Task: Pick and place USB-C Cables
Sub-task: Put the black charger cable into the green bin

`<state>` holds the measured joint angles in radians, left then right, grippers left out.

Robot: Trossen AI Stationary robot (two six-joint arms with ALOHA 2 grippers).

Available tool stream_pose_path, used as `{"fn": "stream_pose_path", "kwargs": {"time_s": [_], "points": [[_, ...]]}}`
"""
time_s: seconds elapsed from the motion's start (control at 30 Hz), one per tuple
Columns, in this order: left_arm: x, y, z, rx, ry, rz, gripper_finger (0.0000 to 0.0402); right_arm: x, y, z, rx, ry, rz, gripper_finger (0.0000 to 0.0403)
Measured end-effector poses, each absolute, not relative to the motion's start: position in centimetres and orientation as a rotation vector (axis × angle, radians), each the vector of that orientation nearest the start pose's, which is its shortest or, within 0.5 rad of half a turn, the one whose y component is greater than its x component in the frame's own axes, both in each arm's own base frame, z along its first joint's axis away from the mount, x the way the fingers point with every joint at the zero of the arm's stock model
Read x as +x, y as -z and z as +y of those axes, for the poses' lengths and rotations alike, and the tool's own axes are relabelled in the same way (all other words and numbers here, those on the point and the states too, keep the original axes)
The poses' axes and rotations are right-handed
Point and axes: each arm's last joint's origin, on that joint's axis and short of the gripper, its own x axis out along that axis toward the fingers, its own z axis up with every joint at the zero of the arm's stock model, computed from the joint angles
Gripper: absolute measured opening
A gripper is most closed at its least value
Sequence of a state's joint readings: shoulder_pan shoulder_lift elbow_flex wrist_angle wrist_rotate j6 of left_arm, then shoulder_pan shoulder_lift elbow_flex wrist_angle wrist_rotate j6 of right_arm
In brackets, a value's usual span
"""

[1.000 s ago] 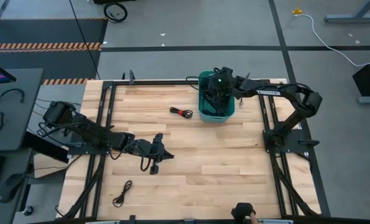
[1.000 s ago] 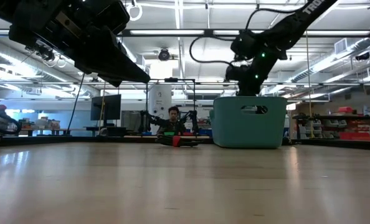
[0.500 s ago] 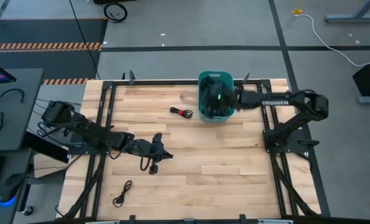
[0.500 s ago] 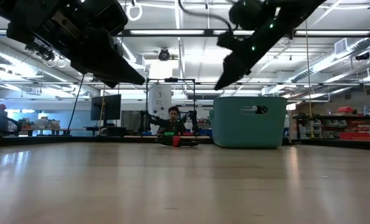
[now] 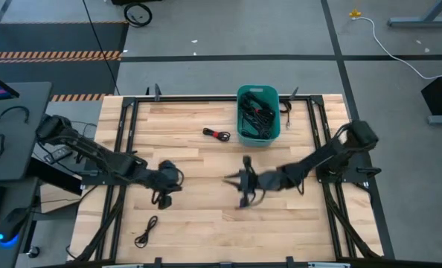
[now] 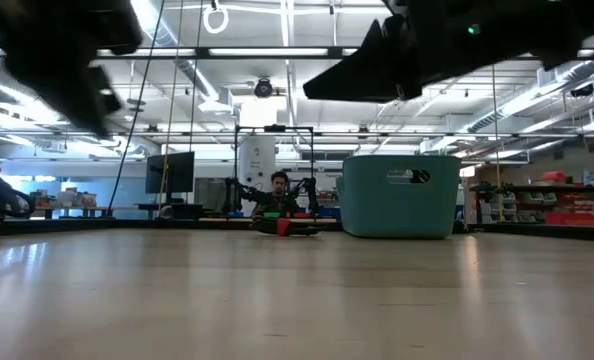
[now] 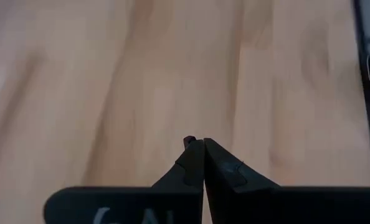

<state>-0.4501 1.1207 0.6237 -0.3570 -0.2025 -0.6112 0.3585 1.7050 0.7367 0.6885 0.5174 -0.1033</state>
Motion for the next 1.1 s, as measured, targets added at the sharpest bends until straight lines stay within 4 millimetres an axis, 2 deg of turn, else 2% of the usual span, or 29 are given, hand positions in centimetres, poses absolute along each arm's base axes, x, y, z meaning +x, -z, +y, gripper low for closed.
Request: {"fn": "stream_pose_path", "kwargs": {"time_s": [0.17, 0.43, 0.53, 0.63, 0.77, 0.9, 1.0, 1.1], "points": [[16.8, -21.7, -10.7, -0.486, -0.062, 1.124, 0.0007, 32.0, -14.1, 12.9, -0.208, 0.194, 0.189, 0.0047], [13.5, -21.6, -15.3, -0.824, -0.100, 1.294, 0.0017, 32.3, -10.5, 14.1, -0.154, 0.241, 0.089, 0.0047], [12.4, -21.3, -16.8, -0.950, -0.171, 1.337, 0.0045, 32.3, -9.4, 14.2, -0.145, 0.243, 0.074, 0.0047], [11.6, -20.6, -18.0, -1.014, -0.257, 1.380, 0.0094, 32.3, -8.6, 14.2, -0.146, 0.242, 0.076, 0.0047], [11.4, -18.8, -19.1, -1.058, -0.424, 1.409, 0.0178, 32.2, -8.2, 14.2, -0.151, 0.242, 0.082, 0.0047], [12.1, -16.9, -19.7, -1.071, -0.559, 1.413, 0.0246, 32.2, -8.3, 14.2, -0.154, 0.242, 0.077, 0.0047], [13.1, -15.7, -20.4, -1.101, -0.555, 1.417, 0.0266, 32.3, -8.4, 14.1, -0.163, 0.244, 0.072, 0.0047], [14.1, -14.7, -21.3, -1.130, -0.518, 1.410, 0.0266, 32.3, -8.4, 14.0, -0.166, 0.248, 0.072, 0.0047]]}}
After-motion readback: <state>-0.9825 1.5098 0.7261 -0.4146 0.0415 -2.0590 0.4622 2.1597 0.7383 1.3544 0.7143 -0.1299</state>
